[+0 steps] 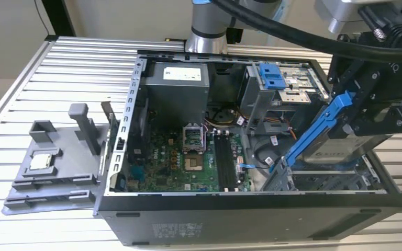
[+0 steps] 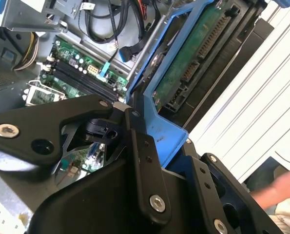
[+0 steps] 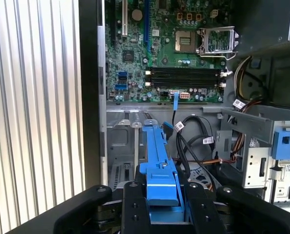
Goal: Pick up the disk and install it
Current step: 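Pick up the disk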
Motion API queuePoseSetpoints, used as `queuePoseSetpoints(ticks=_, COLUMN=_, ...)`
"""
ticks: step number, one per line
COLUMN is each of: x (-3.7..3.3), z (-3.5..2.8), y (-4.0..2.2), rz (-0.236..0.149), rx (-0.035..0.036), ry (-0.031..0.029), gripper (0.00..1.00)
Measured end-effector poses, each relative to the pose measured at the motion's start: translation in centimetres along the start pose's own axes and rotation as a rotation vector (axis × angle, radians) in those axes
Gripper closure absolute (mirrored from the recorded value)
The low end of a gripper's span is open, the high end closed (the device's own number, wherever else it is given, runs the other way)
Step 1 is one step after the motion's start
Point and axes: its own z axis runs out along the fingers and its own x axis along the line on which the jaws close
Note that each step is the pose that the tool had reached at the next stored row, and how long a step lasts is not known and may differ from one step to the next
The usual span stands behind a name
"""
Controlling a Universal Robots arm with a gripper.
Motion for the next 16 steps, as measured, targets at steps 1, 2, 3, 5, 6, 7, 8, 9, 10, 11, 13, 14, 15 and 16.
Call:
queuePoseSetpoints(ticks=1, x=0.01, z=0.11, y=0.01, rz=0.000, rx=0.0000, ry=0.0000, gripper=1.00)
queuePoseSetpoints(ticks=2, x=0.02, z=0.23, y=0.02, rz=0.001, rx=0.0000, ry=0.0002, gripper=1.00)
queuePoseSetpoints(ticks=3, x=0.03, z=0.36, y=0.02, rz=0.001, rx=0.0001, ry=-0.0001, gripper=1.00)
queuePoseSetpoints(ticks=5, x=0.05, z=0.60, y=0.04, rz=0.002, rx=0.0002, ry=0.0002, gripper=1.00)
queuePoseSetpoints(ticks=6, x=0.07, z=0.74, y=0.05, rz=0.002, rx=0.0003, ry=0.0000, gripper=1.00)
queuePoseSetpoints(ticks=7, x=0.07, z=0.84, y=0.06, rz=0.002, rx=0.0002, ry=0.0009, gripper=1.00)
queuePoseSetpoints(ticks=8, x=0.08, z=0.99, y=0.07, rz=0.002, rx=0.0001, ry=0.0006, gripper=1.00)
queuePoseSetpoints(ticks=9, x=0.12, z=1.21, y=0.09, rz=0.002, rx=0.0003, ry=-0.0009, gripper=1.00)
queuePoseSetpoints(ticks=10, x=0.13, z=1.31, y=0.09, rz=0.002, rx=0.0002, ry=-0.0004, gripper=1.00)
queuePoseSetpoints(ticks=11, x=0.12, z=1.40, y=0.10, rz=0.002, rx=0.0002, ry=0.0002, gripper=1.00)
queuePoseSetpoints(ticks=13, x=0.15, z=1.62, y=0.11, rz=0.002, rx=0.0002, ry=0.0001, gripper=1.00)
queuePoseSetpoints(ticks=14, x=0.15, z=1.72, y=0.12, rz=0.002, rx=0.0002, ry=0.0003, gripper=1.00)
queuePoseSetpoints(ticks=15, x=0.17, z=1.84, y=0.13, rz=0.003, rx=0.0002, ry=-0.0001, gripper=1.00)
queuePoseSetpoints(ticks=16, x=0.17, z=1.91, y=0.13, rz=0.003, rx=0.0002, ry=0.0004, gripper=1.00)
